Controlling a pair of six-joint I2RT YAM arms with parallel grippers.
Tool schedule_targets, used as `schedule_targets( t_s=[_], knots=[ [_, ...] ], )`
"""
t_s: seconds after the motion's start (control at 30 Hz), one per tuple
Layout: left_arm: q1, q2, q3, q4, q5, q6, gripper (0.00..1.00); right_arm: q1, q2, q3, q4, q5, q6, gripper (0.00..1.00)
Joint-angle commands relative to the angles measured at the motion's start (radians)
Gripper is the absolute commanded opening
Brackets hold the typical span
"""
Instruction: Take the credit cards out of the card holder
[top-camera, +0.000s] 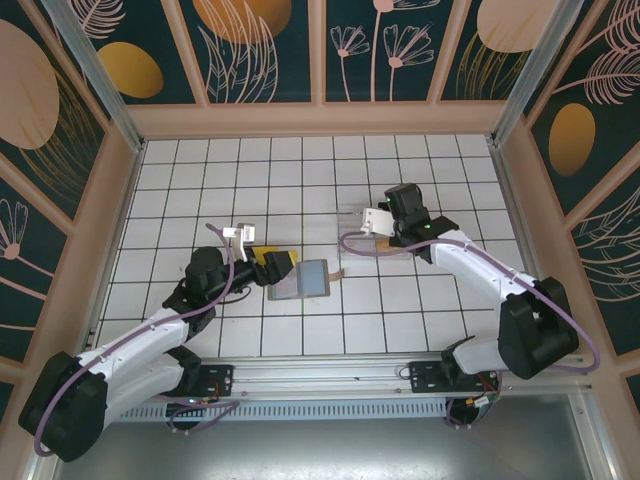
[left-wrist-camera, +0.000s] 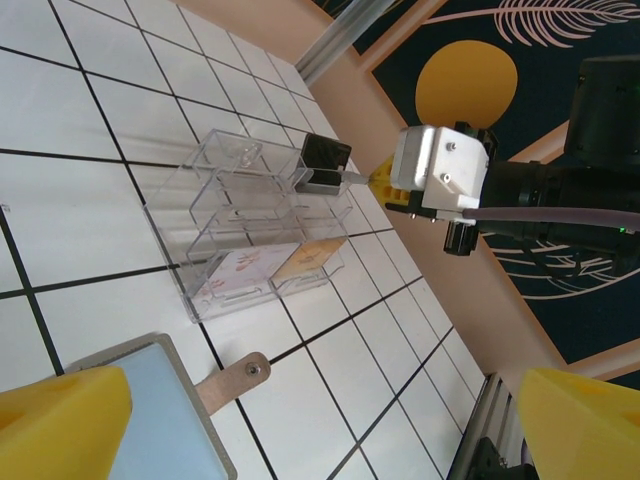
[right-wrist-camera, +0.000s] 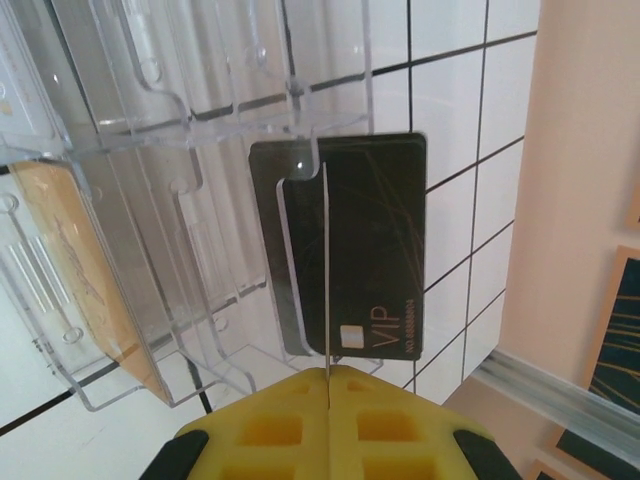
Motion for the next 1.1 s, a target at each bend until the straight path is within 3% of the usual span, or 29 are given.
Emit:
schedule_targets(
  t_s=[0.0, 1.07],
  knots=[
    [0.002, 0.005, -0.002, 0.048, 0.024, -0.006, 0.99, 0.023, 0.012, 0.039, -0.036, -0.013, -0.007, 0.00],
    [0.002, 0.010, -0.002, 0.050, 0.025, -0.006, 0.99, -0.007, 0.039, 0.047, -0.018, -0.020, -0.037, 0.00]
  ],
)
